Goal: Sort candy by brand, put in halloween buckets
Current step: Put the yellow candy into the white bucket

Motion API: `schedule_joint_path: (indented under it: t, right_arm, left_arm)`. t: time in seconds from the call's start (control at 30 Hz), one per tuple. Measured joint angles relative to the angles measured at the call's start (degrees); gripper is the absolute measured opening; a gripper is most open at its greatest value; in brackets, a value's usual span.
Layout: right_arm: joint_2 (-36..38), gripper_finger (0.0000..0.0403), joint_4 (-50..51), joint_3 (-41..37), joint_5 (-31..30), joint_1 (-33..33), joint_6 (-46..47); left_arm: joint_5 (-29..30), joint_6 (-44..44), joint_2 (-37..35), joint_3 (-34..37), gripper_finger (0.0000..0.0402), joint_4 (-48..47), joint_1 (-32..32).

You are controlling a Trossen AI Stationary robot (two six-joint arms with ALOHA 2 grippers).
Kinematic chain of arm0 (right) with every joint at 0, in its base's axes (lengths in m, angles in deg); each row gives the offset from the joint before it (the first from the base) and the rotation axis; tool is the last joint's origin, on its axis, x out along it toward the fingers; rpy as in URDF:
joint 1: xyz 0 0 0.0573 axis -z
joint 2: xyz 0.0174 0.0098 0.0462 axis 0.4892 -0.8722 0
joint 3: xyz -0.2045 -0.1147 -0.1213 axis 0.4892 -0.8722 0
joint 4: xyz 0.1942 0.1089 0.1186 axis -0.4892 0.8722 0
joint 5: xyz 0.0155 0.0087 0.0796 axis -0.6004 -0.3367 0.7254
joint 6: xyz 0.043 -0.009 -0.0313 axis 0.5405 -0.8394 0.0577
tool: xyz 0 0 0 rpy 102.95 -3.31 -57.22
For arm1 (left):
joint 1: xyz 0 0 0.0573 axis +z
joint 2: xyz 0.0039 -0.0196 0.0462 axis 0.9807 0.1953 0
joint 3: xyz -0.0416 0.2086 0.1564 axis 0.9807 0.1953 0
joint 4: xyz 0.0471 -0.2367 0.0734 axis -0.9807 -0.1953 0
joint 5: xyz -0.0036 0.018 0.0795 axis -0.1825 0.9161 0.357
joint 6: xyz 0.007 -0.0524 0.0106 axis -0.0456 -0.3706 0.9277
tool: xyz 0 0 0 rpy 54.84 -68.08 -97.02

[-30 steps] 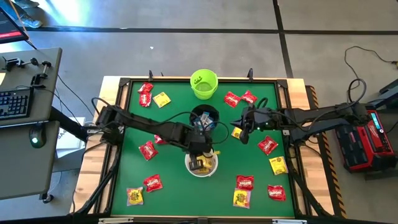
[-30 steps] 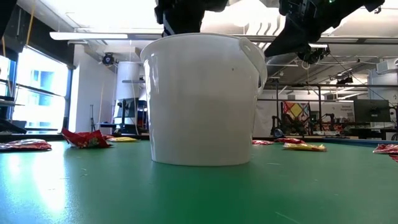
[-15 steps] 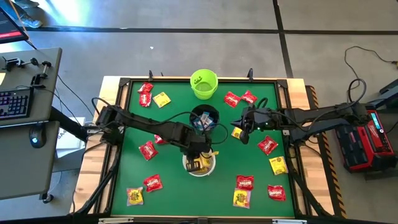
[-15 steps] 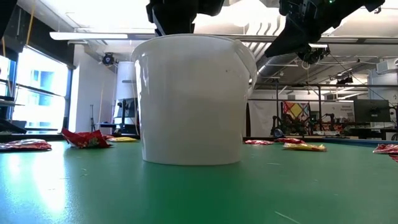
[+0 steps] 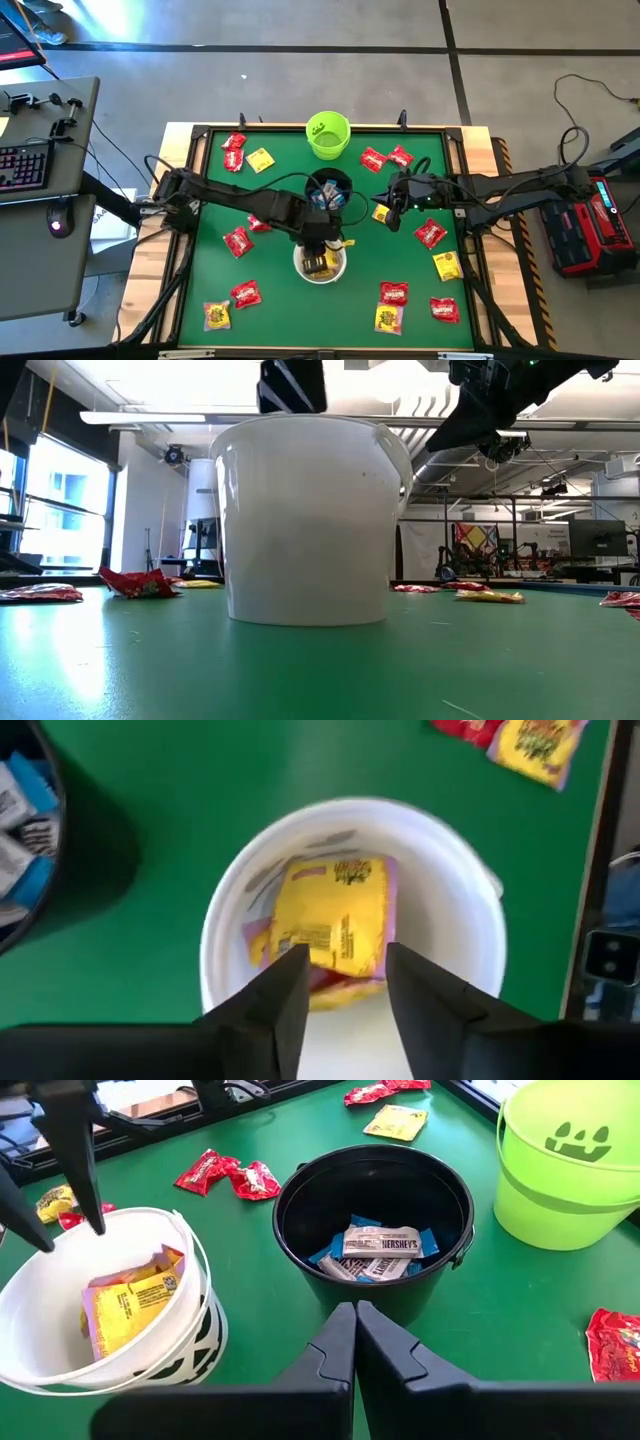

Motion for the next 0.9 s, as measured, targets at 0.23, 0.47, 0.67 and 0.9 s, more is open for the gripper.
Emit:
schedule_joint_path:
  t: [0.23,0.47,0.67,0.9]
  right_arm:
    - [0.0,0.0000,0.0,0.0,-0.1,0.0,-1.6]
    - [0.0,0.0000,0.0,0.0,-0.1,0.0,-2.4]
    - [0.0,0.0000,0.0,0.0,0.1,0.0,-3.4]
    - [0.0,0.0000,0.0,0.0,0.3,0.0,-4.6]
  left_arm:
    - [3.9,-0.6,-3.3,-0.1,0.0147,-2.8,-3.3]
    - [1.1,-3.7,-7.1,-0.2,0.0147,-6.1,-7.7]
    - [-2.8,-11.1,-7.4,-0.2,0.0147,-14.2,-14.4]
    - [-2.1,-21.5,-7.4,-0.2,0.0147,-15.0,-21.8]
